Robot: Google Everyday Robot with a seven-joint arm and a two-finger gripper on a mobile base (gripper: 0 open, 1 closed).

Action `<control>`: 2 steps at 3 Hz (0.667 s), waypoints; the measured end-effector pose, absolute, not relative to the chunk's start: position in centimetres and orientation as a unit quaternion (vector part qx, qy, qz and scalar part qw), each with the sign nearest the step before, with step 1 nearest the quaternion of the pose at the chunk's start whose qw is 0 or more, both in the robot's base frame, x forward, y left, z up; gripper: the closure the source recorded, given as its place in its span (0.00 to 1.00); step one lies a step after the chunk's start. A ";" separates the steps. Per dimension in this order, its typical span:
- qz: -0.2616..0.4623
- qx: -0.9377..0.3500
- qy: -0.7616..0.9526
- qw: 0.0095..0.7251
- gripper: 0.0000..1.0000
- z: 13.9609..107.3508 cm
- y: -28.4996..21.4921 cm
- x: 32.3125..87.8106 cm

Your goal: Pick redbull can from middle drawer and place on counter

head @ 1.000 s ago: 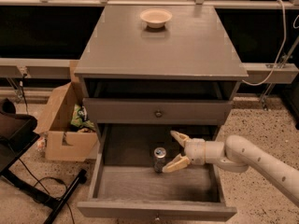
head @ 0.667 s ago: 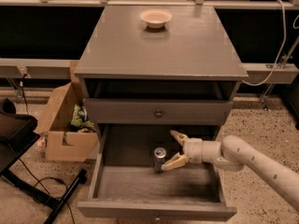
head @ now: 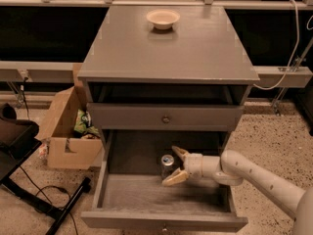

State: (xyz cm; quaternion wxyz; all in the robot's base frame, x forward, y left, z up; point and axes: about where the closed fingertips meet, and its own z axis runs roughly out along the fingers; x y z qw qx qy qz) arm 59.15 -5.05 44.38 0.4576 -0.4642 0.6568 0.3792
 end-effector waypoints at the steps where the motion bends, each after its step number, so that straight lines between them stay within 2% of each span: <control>1: 0.396 -0.463 0.663 0.435 0.26 42.5 -3.2 57.6; 2: 0.426 -0.450 0.667 0.414 0.48 43.9 -1.5 56.5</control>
Offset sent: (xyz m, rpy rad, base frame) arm -0.0373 0.0519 0.0247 0.0747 0.2343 0.0611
